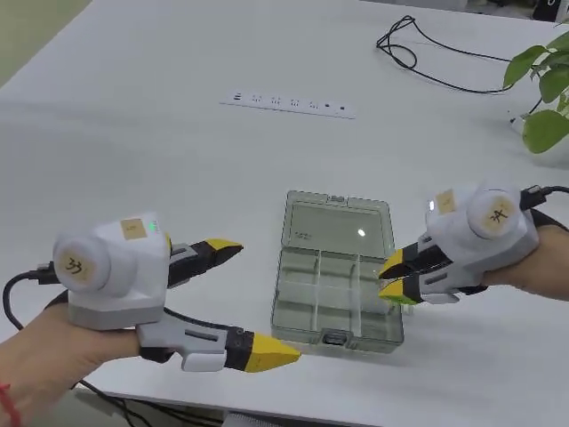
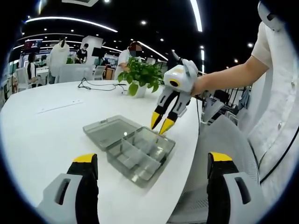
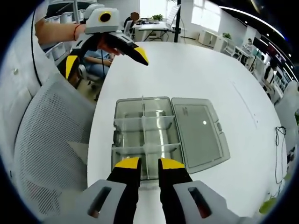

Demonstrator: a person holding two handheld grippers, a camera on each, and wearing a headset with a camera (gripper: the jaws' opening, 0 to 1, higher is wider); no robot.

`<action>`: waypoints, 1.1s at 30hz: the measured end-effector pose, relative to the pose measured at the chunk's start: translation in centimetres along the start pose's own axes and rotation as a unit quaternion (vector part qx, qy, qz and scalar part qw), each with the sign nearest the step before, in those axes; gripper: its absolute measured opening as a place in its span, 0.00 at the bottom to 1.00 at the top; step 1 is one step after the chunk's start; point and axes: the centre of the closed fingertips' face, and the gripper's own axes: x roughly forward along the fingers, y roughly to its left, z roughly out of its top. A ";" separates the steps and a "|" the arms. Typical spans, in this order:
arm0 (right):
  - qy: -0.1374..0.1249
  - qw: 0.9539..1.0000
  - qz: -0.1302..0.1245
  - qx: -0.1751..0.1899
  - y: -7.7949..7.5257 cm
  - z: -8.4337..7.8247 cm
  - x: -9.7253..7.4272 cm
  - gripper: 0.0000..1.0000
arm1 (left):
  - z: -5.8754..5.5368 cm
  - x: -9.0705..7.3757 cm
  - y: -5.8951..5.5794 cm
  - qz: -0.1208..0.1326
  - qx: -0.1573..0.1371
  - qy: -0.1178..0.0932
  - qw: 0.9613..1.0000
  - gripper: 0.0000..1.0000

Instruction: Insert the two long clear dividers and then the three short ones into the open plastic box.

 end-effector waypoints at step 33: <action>-0.085 0.980 -0.118 0.134 1.8 -6.0 -7.7 0.54 | -0.7 -0.5 0.9 0.001 0.024 0.037 0.999 1.00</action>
